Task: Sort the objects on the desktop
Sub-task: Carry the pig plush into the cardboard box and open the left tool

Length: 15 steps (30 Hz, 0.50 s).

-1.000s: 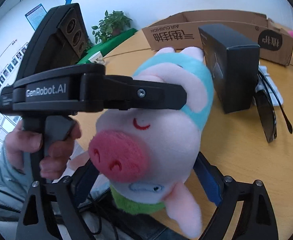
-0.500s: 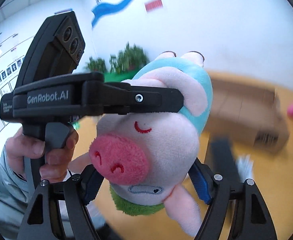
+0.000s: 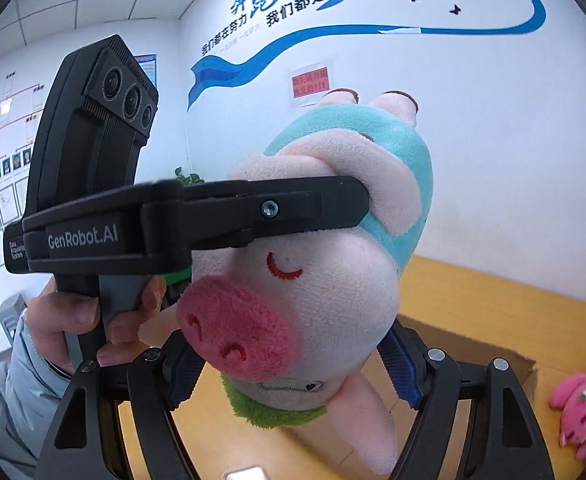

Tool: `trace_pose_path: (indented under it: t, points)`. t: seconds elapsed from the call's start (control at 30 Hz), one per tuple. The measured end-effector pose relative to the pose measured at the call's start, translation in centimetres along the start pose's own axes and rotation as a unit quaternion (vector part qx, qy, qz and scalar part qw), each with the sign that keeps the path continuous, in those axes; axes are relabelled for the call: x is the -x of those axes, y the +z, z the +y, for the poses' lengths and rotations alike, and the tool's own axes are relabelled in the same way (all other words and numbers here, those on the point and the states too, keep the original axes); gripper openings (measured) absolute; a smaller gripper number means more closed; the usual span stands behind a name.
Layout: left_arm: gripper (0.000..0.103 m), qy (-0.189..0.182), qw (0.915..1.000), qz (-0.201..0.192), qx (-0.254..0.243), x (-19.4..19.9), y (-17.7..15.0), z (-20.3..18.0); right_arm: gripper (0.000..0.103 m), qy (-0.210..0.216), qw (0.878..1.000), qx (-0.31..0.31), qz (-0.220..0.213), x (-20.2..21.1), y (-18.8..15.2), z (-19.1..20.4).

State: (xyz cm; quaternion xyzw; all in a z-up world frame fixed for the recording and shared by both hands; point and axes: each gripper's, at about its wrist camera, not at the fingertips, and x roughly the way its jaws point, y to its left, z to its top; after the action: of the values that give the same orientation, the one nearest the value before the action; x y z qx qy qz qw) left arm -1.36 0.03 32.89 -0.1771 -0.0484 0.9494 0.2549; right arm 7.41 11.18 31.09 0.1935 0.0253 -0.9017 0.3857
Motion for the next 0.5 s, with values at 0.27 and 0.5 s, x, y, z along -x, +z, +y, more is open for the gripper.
trace_pose_path:
  t: [0.27, 0.5]
  points:
    - [0.076, 0.011, 0.9949, 0.081, 0.058, -11.0, -2.7, 9.7, 0.076, 0.017, 0.995, -0.069, 0.064, -16.4, -0.4, -9.3]
    - [0.076, 0.024, 0.973, 0.178, 0.145, -19.9, -10.4, 18.5, 0.076, 0.036, 0.979, -0.136, 0.151, -28.1, -6.3, -13.9]
